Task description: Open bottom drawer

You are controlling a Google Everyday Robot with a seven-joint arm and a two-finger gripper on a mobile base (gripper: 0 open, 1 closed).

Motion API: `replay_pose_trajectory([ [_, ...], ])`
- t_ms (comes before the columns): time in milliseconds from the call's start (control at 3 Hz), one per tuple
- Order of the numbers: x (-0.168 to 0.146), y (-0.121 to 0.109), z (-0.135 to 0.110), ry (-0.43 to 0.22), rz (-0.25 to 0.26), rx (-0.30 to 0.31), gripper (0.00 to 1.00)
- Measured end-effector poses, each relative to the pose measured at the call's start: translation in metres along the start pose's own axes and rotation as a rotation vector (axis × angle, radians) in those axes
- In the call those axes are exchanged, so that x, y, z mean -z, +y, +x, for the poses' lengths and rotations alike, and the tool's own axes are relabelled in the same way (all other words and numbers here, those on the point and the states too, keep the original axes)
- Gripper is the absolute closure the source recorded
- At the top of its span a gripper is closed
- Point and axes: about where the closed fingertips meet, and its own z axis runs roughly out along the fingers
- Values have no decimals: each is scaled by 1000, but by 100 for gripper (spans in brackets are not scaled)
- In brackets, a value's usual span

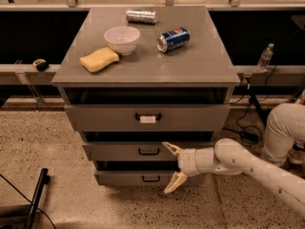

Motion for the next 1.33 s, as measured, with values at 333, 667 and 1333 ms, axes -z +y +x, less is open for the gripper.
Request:
replay_pose_trajectory([
  [333,-21,16,21,-53,-23,-33,0],
  [667,-21,16,29,-26,-32,-19,0],
  [1333,4,20,128,322,-76,6,0],
])
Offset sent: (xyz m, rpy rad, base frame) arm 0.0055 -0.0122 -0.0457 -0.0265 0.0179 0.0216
